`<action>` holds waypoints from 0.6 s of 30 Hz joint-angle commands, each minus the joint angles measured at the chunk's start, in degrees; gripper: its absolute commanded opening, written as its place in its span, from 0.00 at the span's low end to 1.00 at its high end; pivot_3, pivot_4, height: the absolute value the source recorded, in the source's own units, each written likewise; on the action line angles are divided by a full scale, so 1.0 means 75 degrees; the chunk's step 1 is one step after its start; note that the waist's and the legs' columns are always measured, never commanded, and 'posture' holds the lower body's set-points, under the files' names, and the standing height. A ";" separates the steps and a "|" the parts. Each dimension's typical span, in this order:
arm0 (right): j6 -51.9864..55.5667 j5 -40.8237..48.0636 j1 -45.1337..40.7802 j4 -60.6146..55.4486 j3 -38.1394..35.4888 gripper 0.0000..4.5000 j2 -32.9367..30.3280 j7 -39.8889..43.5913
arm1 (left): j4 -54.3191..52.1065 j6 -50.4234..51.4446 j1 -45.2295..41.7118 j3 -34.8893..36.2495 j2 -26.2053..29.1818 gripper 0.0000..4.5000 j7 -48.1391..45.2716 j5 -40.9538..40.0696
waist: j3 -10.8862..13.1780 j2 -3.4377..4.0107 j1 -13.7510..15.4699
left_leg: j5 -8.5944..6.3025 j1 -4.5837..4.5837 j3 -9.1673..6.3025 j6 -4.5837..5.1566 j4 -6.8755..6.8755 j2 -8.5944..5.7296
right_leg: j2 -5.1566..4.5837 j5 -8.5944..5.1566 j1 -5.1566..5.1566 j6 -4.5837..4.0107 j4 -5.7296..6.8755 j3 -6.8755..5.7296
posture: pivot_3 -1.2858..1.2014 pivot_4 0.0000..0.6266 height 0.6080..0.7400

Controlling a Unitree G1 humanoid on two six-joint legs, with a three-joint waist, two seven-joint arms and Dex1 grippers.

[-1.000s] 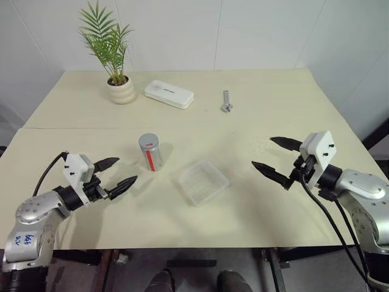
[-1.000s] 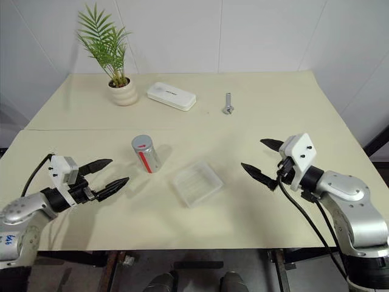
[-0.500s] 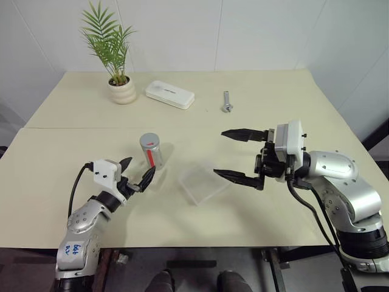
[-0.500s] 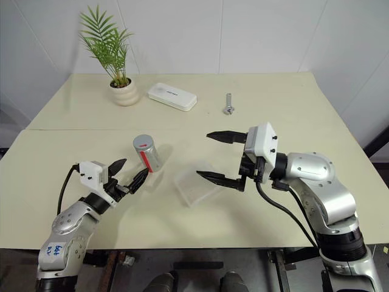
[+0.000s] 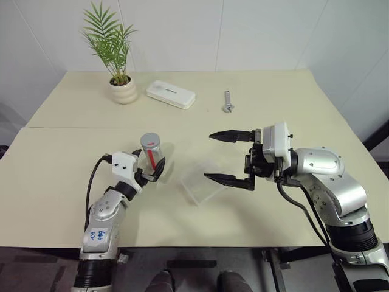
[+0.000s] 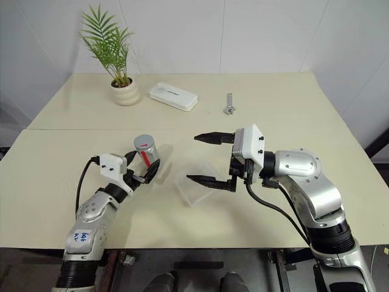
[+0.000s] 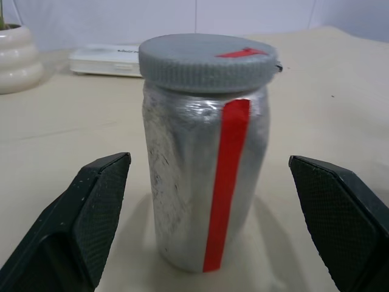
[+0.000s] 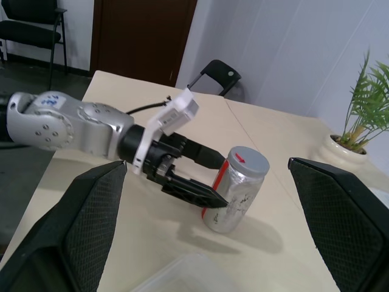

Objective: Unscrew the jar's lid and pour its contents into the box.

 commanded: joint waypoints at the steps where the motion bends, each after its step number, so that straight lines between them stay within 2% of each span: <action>1: 0.0006 0.0013 0.0045 -0.0293 -0.0117 1.00 0.0041 -0.0176 | 0.0371 -0.0578 -0.0394 -0.0144 -0.0075 0.99 0.0007 0.0212 | 0.0000 0.0000 -0.0007 | 0.0000 0.0000 0.0000 0.0000 0.0001 0.0000 | 0.0000 0.0001 0.0001 0.0001 0.0000 0.0000 | 0.52 0.24 1.00; 5: 0.0043 -0.0002 0.0144 -0.0313 -0.0118 1.00 0.0075 -0.0344 | 0.0854 -0.0910 -0.0737 -0.0192 -0.0136 0.99 0.0168 0.0434 | 0.0000 0.0000 -0.0025 | 0.0000 0.0000 0.0000 0.0000 -0.0002 0.0000 | 0.0001 0.0001 -0.0001 0.0002 -0.0003 0.0000 | 0.52 0.24 1.00; 8: 0.0028 -0.0043 0.0314 -0.0330 -0.0121 1.00 0.0091 -0.0489 | 0.0937 -0.1074 -0.0847 -0.0204 -0.0197 0.85 0.0227 0.0485 | 0.0000 0.0000 -0.0024 | 0.0000 -0.0002 0.0000 -0.0001 -0.0005 0.0000 | 0.0000 0.0001 -0.0003 0.0002 -0.0006 0.0001 | 0.52 0.24 1.00; 14: 0.0047 -0.0018 0.0477 -0.0348 -0.0091 1.00 0.0100 -0.0623 | 0.0644 -0.1008 -0.0668 -0.0212 -0.0210 0.49 0.0198 0.0458 | 0.0000 0.0000 -0.0021 | 0.0001 -0.0003 0.0000 -0.0001 -0.0004 0.0000 | 0.0000 0.0001 -0.0004 0.0003 -0.0005 0.0001 | 0.52 0.24 1.00; 15: 0.0054 -0.0016 0.0491 -0.0347 -0.0080 1.00 0.0111 -0.0644 | 0.0590 -0.0981 -0.0610 -0.0171 -0.0200 0.46 0.0198 0.0422 | 0.0000 0.0000 -0.0028 | 0.0001 -0.0003 0.0000 -0.0001 -0.0004 0.0000 | 0.0000 0.0002 -0.0003 0.0003 -0.0005 0.0001 | 0.52 0.24 1.00; 18: 0.0116 0.0005 0.0487 -0.0314 -0.0082 1.00 0.0186 -0.0779 | 0.0482 -0.0929 -0.0538 -0.0023 -0.0206 0.46 0.0090 0.0150 | 0.0000 0.0000 -0.0031 | 0.0001 -0.0002 0.0000 -0.0001 -0.0005 0.0001 | 0.0001 0.0001 -0.0004 0.0003 -0.0005 0.0001 | 0.52 0.24 1.00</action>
